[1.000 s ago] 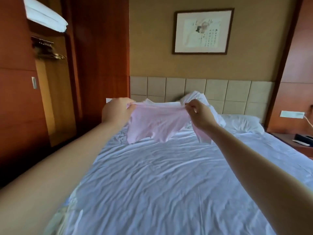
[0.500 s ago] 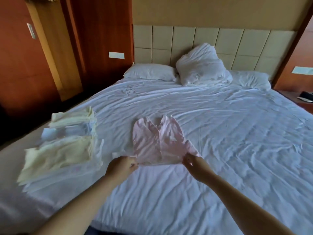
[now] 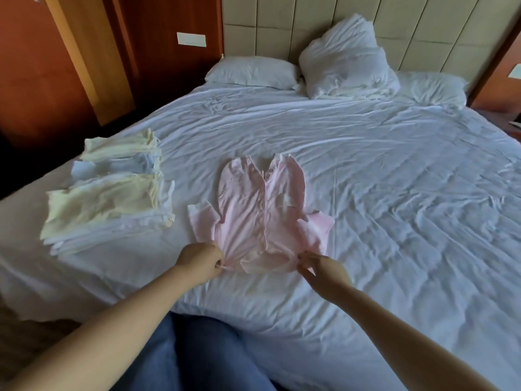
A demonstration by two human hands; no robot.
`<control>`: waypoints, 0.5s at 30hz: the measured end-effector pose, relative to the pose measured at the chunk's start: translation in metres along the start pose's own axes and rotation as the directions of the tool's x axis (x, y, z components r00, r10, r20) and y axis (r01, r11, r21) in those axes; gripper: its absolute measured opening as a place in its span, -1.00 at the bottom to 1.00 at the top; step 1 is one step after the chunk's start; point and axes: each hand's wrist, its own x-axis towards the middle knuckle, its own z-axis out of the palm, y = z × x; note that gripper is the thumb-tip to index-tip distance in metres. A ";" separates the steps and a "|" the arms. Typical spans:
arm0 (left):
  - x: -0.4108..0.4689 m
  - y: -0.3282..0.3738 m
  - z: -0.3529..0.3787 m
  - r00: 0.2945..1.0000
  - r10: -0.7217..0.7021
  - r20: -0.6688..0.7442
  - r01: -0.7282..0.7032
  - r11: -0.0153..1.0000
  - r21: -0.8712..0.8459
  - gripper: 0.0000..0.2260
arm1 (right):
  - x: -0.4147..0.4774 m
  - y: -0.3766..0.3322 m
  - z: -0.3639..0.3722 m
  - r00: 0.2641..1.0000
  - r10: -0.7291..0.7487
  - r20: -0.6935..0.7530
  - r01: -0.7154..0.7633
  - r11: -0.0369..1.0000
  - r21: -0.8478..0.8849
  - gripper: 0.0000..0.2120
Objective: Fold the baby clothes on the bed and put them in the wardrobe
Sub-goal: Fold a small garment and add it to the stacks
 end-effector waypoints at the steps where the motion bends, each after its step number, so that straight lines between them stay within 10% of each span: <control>1: 0.000 0.005 -0.002 1.000 0.002 0.005 -0.002 1.000 0.007 -0.79 | -0.002 0.002 -0.001 1.000 -0.018 0.014 0.018 1.000 -0.002 -0.79; 15: 0.087 0.132 0.016 0.941 0.284 -0.187 -0.319 0.926 -0.201 -0.77 | 0.067 0.063 -0.053 0.996 0.083 -0.040 -0.086 0.992 -0.091 -0.70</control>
